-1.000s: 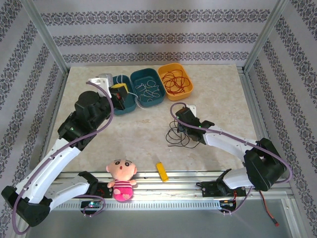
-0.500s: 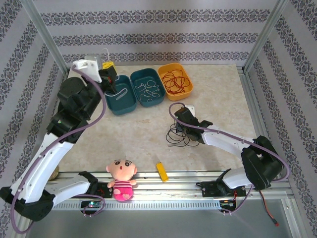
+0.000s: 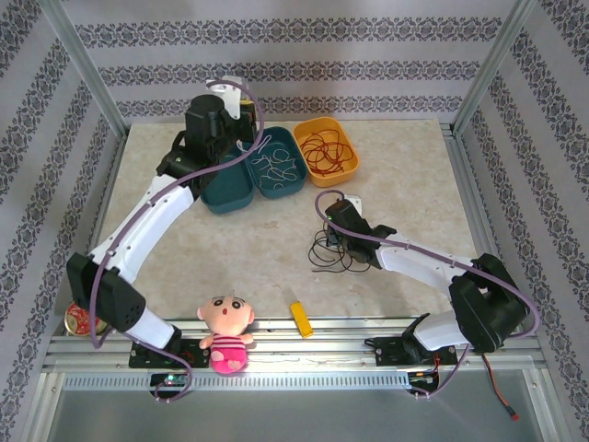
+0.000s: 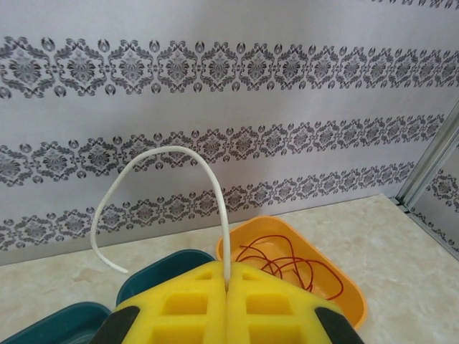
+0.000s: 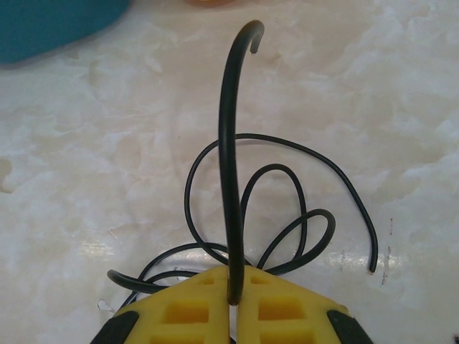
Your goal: Untangle the cables
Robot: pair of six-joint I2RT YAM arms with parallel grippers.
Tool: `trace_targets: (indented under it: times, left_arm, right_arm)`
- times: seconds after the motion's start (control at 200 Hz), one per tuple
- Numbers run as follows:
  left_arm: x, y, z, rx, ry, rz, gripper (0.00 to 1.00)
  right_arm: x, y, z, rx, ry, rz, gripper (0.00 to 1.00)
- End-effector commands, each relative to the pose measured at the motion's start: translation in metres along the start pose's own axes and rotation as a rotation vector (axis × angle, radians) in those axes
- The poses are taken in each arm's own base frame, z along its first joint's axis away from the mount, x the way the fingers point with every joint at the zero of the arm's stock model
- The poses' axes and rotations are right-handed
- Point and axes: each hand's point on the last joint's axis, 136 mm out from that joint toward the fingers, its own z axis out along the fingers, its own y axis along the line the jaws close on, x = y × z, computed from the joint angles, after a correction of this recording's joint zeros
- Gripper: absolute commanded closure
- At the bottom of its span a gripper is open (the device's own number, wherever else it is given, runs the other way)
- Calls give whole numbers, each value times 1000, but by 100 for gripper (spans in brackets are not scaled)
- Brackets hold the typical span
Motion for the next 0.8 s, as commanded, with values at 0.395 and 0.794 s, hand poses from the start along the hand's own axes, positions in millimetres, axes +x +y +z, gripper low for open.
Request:
trace_targets:
  times: [0.395, 0.794]
  left_arm:
    - [58, 10, 85, 30, 102, 13, 100]
    - [130, 14, 142, 52, 298, -5, 100]
  right_arm:
    - [-6, 6, -5, -11, -3, 18, 93]
    - [-5, 10, -7, -11, 1, 13, 92]
